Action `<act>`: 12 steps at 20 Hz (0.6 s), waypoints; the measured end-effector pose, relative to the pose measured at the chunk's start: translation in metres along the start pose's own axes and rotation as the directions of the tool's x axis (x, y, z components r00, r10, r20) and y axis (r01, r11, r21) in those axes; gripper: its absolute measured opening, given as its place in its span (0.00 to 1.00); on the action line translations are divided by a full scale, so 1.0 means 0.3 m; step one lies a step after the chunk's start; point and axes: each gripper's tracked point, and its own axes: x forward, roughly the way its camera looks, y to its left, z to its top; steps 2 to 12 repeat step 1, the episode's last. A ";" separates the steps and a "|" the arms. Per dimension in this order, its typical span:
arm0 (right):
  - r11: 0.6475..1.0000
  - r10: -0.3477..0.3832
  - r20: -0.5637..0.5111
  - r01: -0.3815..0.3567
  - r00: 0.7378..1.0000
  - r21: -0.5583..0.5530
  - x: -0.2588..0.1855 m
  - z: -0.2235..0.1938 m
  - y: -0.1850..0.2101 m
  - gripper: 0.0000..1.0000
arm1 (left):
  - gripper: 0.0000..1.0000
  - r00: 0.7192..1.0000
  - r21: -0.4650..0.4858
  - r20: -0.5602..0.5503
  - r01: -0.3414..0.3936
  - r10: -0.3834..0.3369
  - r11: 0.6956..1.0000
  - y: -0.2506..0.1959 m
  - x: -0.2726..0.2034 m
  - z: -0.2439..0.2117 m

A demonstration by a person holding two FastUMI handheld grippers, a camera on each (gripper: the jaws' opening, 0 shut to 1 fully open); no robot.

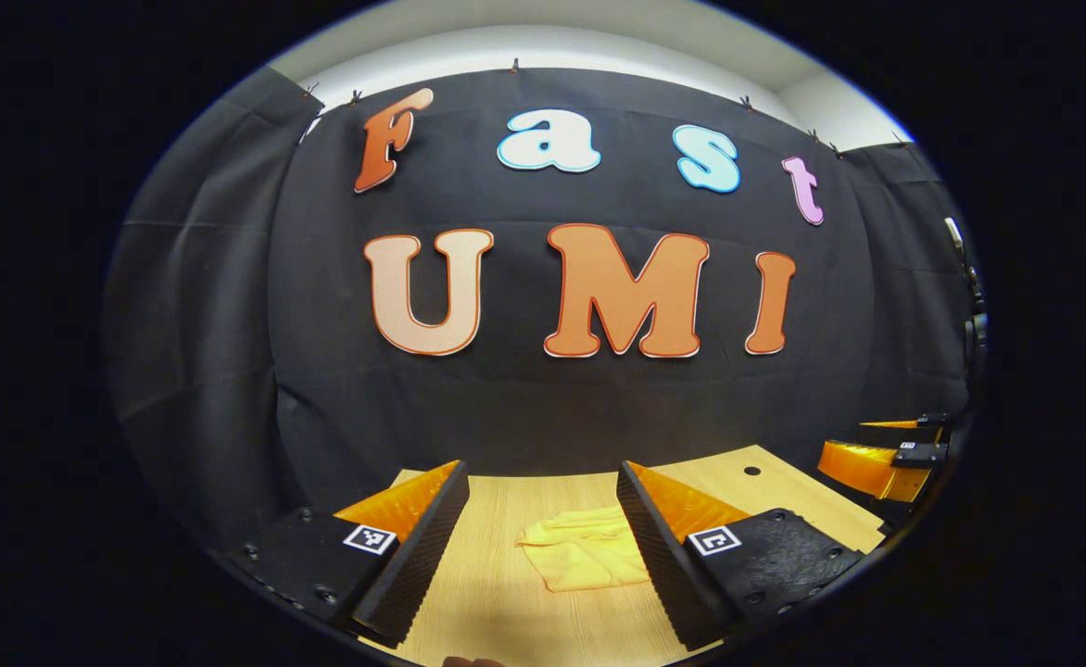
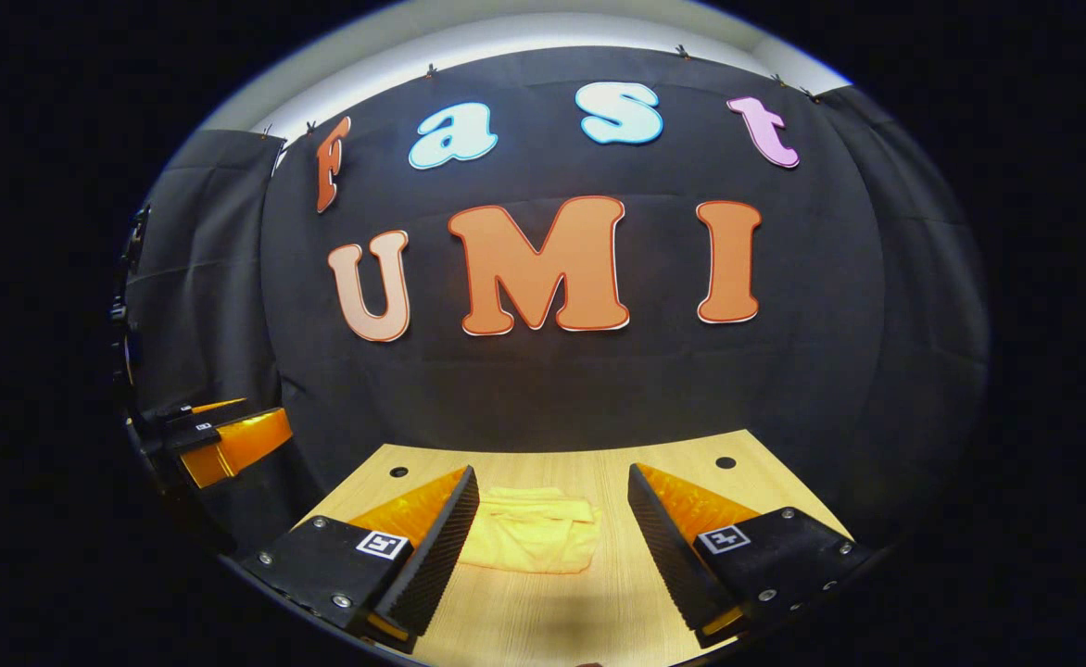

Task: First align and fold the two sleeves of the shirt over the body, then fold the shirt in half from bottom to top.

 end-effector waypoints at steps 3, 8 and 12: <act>1.000 0.002 0.002 -0.002 1.000 0.000 -0.005 0.003 0.012 0.98 | 0.98 1.000 0.009 0.005 -0.004 0.004 1.000 0.015 -0.004 0.004; 1.000 0.002 0.002 -0.002 1.000 0.000 -0.005 0.003 0.012 0.98 | 0.98 1.000 0.009 0.005 -0.004 0.004 1.000 0.015 -0.004 0.004; 1.000 0.002 0.002 -0.002 1.000 0.000 -0.005 0.003 0.012 0.98 | 0.98 1.000 0.009 0.005 -0.004 0.004 1.000 0.015 -0.004 0.004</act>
